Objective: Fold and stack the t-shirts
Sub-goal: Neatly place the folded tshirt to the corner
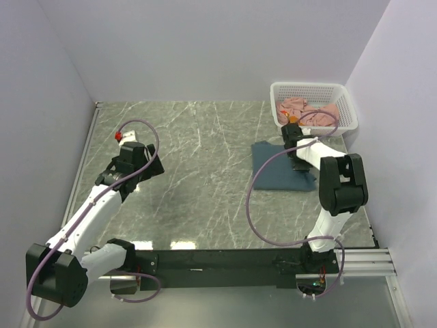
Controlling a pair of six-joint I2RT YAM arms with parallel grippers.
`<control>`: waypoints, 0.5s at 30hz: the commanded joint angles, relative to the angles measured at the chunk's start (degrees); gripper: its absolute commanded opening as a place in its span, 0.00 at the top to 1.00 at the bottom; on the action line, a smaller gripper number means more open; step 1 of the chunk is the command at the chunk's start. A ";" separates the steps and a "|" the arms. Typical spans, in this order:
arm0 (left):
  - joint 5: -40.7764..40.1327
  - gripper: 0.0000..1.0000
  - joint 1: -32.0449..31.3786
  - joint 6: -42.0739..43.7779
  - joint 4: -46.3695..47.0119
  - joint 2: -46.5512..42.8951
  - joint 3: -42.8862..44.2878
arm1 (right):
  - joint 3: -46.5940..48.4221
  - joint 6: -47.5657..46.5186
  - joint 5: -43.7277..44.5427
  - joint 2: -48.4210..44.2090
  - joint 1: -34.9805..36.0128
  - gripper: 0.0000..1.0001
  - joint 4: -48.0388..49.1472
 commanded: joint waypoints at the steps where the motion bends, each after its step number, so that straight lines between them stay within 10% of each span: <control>1: 1.81 0.01 0.21 0.76 1.52 -1.29 -0.15 | -0.17 -4.19 14.94 -0.86 -2.07 1.00 0.82; 15: 2.96 0.01 0.30 0.76 1.34 1.43 0.38 | 1.49 -17.20 26.66 3.63 -15.87 1.00 12.69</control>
